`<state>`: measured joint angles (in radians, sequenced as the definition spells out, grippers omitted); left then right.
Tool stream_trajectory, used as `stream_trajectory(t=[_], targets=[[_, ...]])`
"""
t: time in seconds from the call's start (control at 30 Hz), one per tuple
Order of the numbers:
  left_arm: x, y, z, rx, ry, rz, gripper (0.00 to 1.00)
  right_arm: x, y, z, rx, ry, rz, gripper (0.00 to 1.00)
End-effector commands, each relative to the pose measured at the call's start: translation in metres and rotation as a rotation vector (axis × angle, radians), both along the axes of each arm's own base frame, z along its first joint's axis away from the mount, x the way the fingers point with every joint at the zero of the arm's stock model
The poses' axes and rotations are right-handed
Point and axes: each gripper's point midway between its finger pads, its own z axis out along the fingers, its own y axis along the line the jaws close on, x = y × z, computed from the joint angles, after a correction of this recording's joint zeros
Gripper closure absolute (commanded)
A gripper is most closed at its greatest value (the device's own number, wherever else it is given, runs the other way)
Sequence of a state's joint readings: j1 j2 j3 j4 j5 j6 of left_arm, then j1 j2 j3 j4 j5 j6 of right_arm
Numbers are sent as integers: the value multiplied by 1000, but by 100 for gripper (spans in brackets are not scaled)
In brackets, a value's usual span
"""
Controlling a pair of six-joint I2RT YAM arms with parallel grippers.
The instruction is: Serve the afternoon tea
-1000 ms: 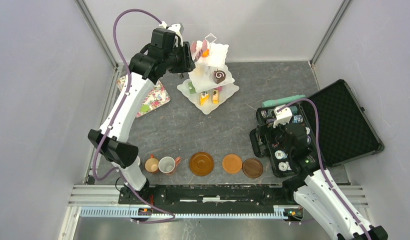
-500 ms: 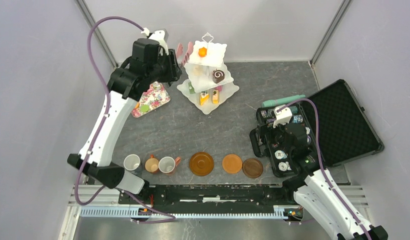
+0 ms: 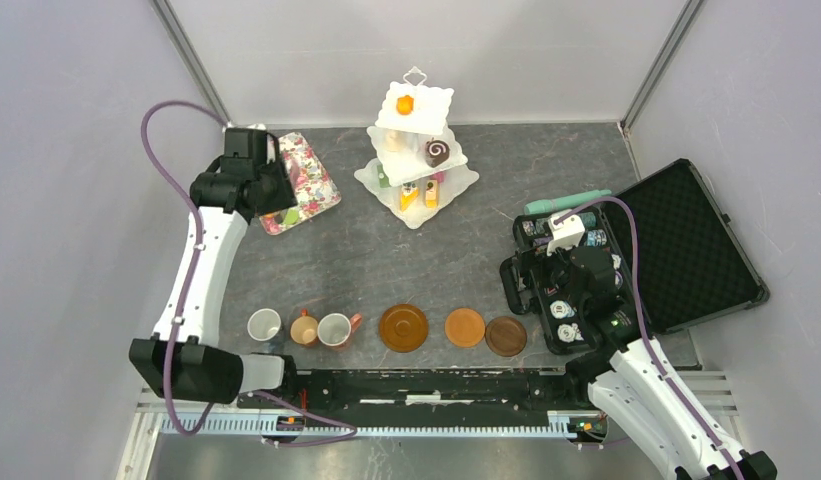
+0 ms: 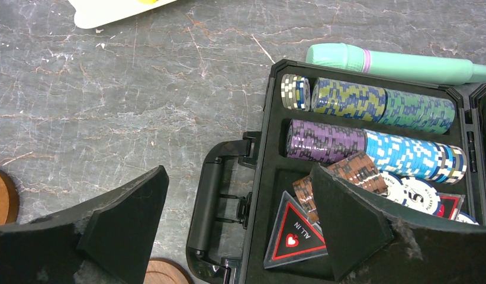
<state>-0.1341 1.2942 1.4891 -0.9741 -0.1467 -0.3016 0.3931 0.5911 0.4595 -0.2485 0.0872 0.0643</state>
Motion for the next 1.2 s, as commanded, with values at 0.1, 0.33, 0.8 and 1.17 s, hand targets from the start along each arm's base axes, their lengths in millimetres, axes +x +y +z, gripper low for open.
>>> stream_trajectory(t=[0.1,0.33,0.8,1.17], targets=[[-14,27,-69,-93,180,139,52,1,4,5,19,-22,9,2],[-10,31,-94,-70,221,151,48,1,4,5,19,-23,8,2],[10,54,-127,-51,262,212,46,1,4,4,15,-17,8,2],[18,55,-148,-68,294,209,45,2,3,2,11,-13,4,2]])
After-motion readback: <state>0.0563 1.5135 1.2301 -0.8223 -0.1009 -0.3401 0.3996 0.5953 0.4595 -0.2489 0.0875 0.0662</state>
